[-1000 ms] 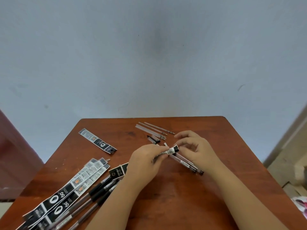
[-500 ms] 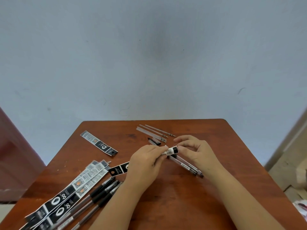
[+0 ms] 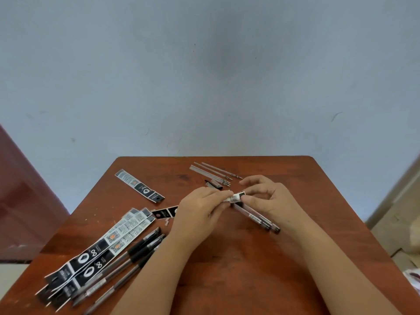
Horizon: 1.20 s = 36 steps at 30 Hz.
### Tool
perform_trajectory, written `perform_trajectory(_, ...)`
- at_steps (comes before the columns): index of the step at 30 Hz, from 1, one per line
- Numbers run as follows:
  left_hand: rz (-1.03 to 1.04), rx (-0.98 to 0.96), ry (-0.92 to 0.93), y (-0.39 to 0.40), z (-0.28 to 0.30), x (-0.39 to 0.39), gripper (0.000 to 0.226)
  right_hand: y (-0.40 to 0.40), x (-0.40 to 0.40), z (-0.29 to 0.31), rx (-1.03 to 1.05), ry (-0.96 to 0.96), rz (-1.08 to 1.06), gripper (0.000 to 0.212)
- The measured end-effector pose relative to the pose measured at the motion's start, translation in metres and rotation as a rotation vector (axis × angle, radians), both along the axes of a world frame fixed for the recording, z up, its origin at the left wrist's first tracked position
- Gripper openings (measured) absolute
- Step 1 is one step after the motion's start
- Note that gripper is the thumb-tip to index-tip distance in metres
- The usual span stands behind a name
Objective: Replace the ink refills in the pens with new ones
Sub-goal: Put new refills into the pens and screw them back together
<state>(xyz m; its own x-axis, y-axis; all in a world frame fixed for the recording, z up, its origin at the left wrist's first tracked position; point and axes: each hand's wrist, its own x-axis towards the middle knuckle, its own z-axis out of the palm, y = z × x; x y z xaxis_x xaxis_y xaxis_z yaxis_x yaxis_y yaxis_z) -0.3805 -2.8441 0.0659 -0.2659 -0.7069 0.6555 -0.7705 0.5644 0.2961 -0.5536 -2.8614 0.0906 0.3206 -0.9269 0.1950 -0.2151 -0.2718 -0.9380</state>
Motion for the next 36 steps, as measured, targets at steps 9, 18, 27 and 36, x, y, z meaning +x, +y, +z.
perform_trajectory(9,0.288,0.152,-0.167,0.028,0.036,0.070,0.020,0.005,0.001,0.004,-0.104,-0.088,-0.104,0.019)
perform_trajectory(18,0.543,0.436,0.055,0.074,0.017,0.107,0.028,0.011,0.015,-0.007,-0.142,-0.047,-0.098,0.024)
perform_trajectory(27,0.676,0.487,-0.022,0.068,0.002,0.120,0.037,0.014,0.023,-0.010,-0.140,-0.021,-0.086,0.026)
perform_trajectory(36,0.447,0.235,-0.081,0.065,0.008,0.083,0.038,0.017,0.027,-0.016,-0.146,-0.005,-0.046,0.030)
